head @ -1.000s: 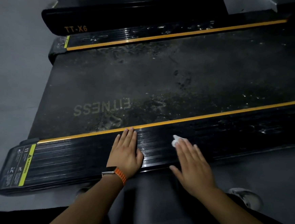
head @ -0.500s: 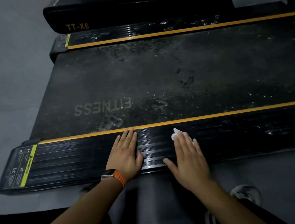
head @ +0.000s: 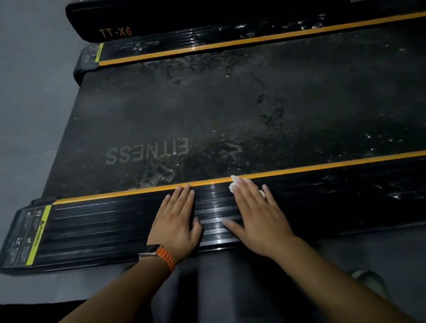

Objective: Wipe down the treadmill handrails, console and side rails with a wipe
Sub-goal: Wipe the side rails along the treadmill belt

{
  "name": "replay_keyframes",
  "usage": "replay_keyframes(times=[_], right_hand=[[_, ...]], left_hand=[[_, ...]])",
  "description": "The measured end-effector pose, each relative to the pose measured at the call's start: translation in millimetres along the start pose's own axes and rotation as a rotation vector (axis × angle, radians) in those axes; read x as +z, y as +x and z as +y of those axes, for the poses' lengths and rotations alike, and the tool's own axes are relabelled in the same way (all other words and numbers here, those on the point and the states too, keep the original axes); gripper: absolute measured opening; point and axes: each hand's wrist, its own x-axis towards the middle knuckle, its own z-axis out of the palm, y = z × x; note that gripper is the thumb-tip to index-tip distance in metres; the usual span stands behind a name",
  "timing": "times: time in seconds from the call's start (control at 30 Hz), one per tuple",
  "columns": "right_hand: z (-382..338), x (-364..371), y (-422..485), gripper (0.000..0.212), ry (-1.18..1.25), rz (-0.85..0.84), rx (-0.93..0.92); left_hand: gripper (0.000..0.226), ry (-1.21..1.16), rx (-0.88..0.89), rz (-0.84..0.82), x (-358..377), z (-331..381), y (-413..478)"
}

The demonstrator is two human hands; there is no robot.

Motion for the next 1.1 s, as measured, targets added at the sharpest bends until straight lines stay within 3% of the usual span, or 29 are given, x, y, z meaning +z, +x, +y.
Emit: replay_keyframes(times=[0.27, 0.5, 0.67, 0.77, 0.97, 1.1], right_hand=[[59.6, -15.6, -8.7, 0.098, -0.069, 0.017, -0.071], [40.4, -10.9, 6.8, 0.095, -0.039, -0.014, -0.165], [84.5, -23.2, -18.9, 0.093, -0.062, 0.013, -0.101], [76.2, -22.1, -23.9, 0.095, 0.008, -0.035, -0.027], [46.2, -5.5, -25.7, 0.095, -0.022, -0.038, -0.158], [67.7, -10.8, -44.4, 0.092, -0.033, 0.021, -0.077]], left_hand=[[0.07, 0.123, 0.006, -0.065, -2.0, 2.8, 3.5], [0.069, 0.207, 0.058, -0.078, -3.3, 23.1, 10.1], [0.071, 0.127, 0.047, -0.096, 9.7, 68.3, 26.2], [0.071, 0.072, 0.041, -0.056, 13.6, 74.0, 26.9], [0.071, 0.02, 0.032, 0.007, 12.9, 71.6, 24.5], [0.074, 0.021, 0.034, -0.017, 11.6, 69.7, 25.4]])
